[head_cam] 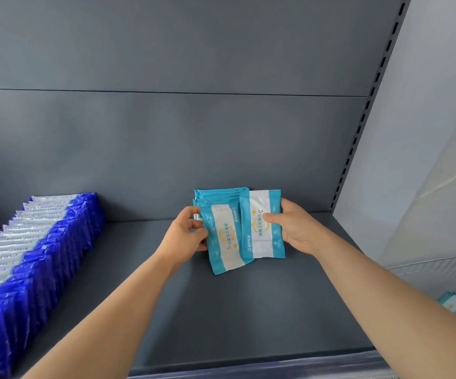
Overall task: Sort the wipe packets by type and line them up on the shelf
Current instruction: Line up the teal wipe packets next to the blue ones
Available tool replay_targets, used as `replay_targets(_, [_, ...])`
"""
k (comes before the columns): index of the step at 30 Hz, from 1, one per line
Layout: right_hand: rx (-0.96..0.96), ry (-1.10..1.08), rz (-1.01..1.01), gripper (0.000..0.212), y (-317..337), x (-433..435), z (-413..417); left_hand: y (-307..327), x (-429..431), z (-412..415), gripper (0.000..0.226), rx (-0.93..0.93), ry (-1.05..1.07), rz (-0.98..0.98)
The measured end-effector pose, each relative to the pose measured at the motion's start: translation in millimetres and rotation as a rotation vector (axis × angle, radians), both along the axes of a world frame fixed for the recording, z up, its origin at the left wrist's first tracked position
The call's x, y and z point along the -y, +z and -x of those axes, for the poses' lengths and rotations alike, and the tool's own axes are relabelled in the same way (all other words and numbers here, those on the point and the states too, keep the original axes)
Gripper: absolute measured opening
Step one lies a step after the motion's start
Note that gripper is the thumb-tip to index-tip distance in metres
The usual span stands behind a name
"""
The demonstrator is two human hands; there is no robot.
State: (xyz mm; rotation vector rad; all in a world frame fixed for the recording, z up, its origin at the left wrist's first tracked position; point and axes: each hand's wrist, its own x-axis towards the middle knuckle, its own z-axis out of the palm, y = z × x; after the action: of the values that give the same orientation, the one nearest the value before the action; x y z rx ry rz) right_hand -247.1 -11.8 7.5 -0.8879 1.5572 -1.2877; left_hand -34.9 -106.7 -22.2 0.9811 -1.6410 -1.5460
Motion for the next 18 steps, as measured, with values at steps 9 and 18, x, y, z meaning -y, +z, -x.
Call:
replay_targets(9, [-0.175,-0.132,0.003,0.025,4,-1,-3,2,7,-3,0.018,0.155,0.088,0.165])
replay_targets(18, [0.136,-0.238,0.054,0.046,2,-14,10,-15,4,-10,0.021,0.097,0.027,0.012])
